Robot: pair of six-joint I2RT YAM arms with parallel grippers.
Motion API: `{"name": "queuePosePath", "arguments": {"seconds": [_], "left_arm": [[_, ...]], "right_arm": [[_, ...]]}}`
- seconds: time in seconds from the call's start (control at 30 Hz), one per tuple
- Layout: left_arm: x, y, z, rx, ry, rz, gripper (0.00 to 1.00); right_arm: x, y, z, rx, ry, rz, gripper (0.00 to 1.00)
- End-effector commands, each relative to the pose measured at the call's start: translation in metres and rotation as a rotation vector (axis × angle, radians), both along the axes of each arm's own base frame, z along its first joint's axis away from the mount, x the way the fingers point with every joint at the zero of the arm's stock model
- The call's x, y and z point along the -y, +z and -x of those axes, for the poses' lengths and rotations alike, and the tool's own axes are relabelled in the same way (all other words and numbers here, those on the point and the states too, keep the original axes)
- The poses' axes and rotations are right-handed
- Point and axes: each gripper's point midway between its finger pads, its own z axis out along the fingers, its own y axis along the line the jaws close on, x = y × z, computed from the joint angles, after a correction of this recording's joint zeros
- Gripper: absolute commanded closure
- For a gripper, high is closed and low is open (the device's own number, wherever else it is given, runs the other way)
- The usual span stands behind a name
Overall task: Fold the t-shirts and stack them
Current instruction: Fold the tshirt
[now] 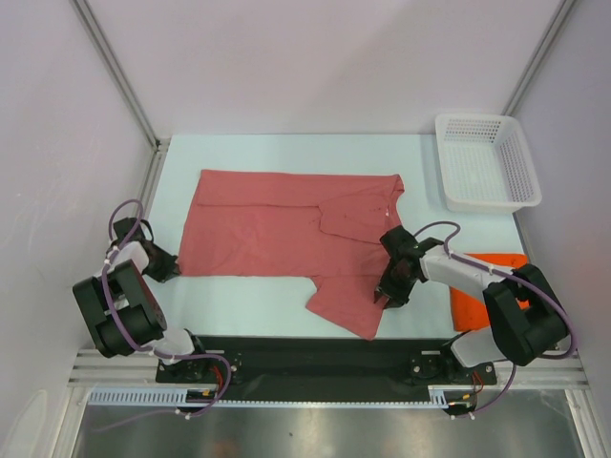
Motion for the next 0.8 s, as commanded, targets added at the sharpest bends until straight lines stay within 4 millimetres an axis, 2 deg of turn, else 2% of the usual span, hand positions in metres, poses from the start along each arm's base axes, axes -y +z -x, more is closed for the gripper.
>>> {"name": "queuePosePath", "arguments": {"seconds": [0.0,0.37,0.47,0.5,0.63,0.77], "left_arm": [[0.003,-0.009,0.015,-0.06,-0.025,0.006,1.0],[0.003,-0.009,0.014,-0.059,-0.026,0.009,1.0],[0.003,-0.008,0.015,-0.061,-0.024,0.005,1.0],[0.003,-0.008,0.015,-0.061,-0.024,0.005,1.0],[0.002,-0.006,0.012,-0.053,-0.023,0.005,1.0],[0.002,-0.006,0.011,-0.052,-0.016,0.01,1.0]], "right_arm": [[-0.003,-0.004,-0.001,0.001,-0.004,0.02,0.62],[0.016,-0.016,0.012,-0.055,-0.028,0.116,0.64],[0.027,-0.024,0.016,-0.072,-0.038,0.139,0.69],[0.031,-0.026,0.016,-0.075,-0.05,0.14,0.76],[0.035,-0.027,0.013,-0.055,-0.03,0.134,0.9],[0.034,-0.028,0.009,-0.035,0.007,0.128,0.95]]}}
